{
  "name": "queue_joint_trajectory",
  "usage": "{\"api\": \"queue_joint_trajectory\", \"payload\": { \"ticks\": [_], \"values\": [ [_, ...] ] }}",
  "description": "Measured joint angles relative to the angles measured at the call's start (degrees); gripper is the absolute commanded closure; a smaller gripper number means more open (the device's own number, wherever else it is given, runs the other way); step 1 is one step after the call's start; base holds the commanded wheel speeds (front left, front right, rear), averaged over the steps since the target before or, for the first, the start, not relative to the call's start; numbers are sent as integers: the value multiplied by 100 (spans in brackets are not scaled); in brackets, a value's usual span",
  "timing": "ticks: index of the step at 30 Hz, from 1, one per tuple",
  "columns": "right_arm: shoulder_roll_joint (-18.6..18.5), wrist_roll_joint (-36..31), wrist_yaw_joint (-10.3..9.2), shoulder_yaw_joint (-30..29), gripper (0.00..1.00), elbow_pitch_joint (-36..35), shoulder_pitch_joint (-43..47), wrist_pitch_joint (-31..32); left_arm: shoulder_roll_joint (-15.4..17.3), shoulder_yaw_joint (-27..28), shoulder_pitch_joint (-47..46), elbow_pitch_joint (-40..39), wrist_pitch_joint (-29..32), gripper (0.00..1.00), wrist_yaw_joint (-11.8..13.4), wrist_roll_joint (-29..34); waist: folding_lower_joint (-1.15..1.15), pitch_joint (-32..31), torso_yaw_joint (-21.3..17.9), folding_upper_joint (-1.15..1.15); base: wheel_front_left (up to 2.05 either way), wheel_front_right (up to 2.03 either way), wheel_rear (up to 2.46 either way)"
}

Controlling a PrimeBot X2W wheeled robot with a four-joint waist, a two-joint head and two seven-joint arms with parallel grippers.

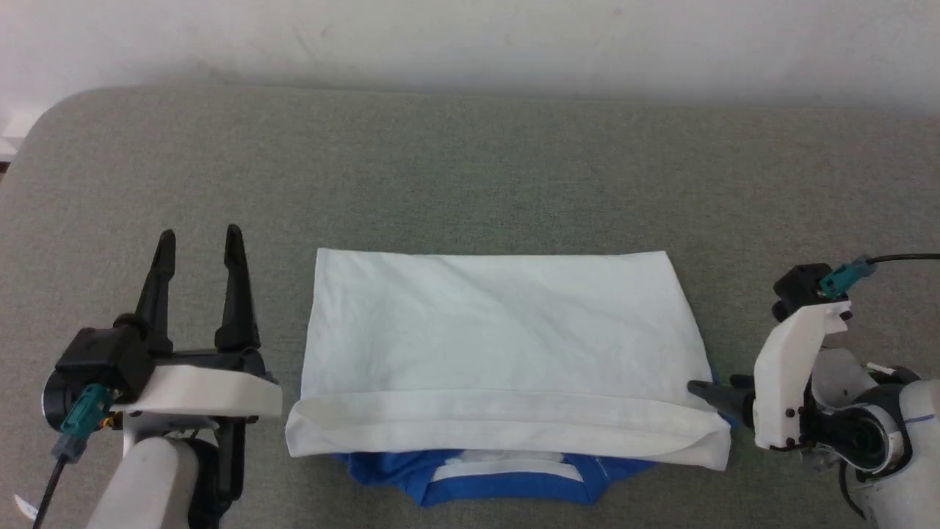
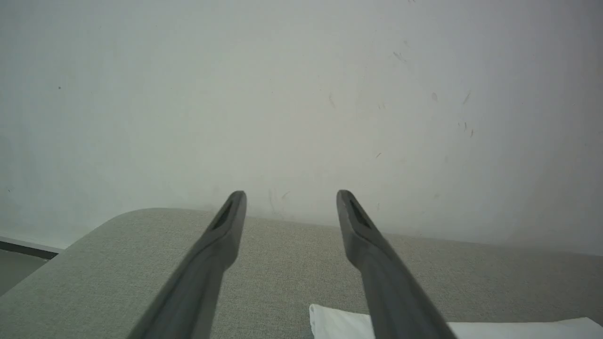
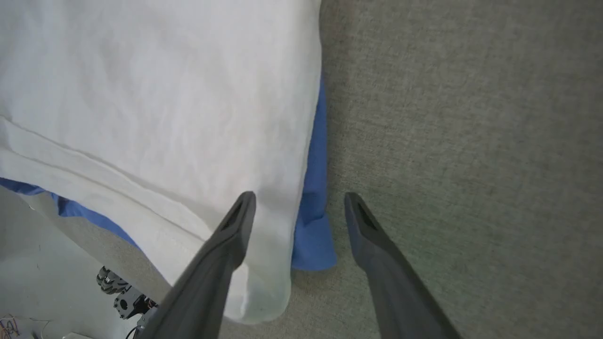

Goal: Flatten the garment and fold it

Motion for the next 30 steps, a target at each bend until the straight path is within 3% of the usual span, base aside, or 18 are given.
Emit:
{"api": "queue_joint_trajectory", "payload": {
  "ticks": [14, 15, 16, 17, 24, 30],
  "values": [
    [-51, 521, 0, 1274, 0, 948, -650, -680, -753, 526, -8, 503, 0, 0, -613, 447, -1, 338, 247, 0, 0, 0, 0],
    [-75, 521, 0, 1332, 51, 1017, -680, -698, -776, 546, -8, 533, 0, 0, -651, 478, -1, 323, 247, 0, 0, 0, 0],
    [-89, 524, 2, 1368, 82, 1092, -719, -715, -805, 570, -8, 561, 0, 0, -680, 509, -1, 306, 243, 0, 0, 0, 0],
    [-93, 538, 4, 1382, 100, 1158, -740, -756, -829, 592, -8, 584, 0, 0, -714, 538, -1, 287, 236, 0, 0, 0, 0],
    [-236, 651, 15, 1326, 100, 1444, -719, -1025, -995, 778, 6, 653, 0, 0, -859, 694, -1, 127, 122, 0, 0, 0, 0],
    [-902, 521, 13, 734, 100, 1628, -483, -1062, -1077, 916, 100, 699, 0, 0, -950, 777, -1, -42, 4, 0, 0, 0, 0]
  ]
}}
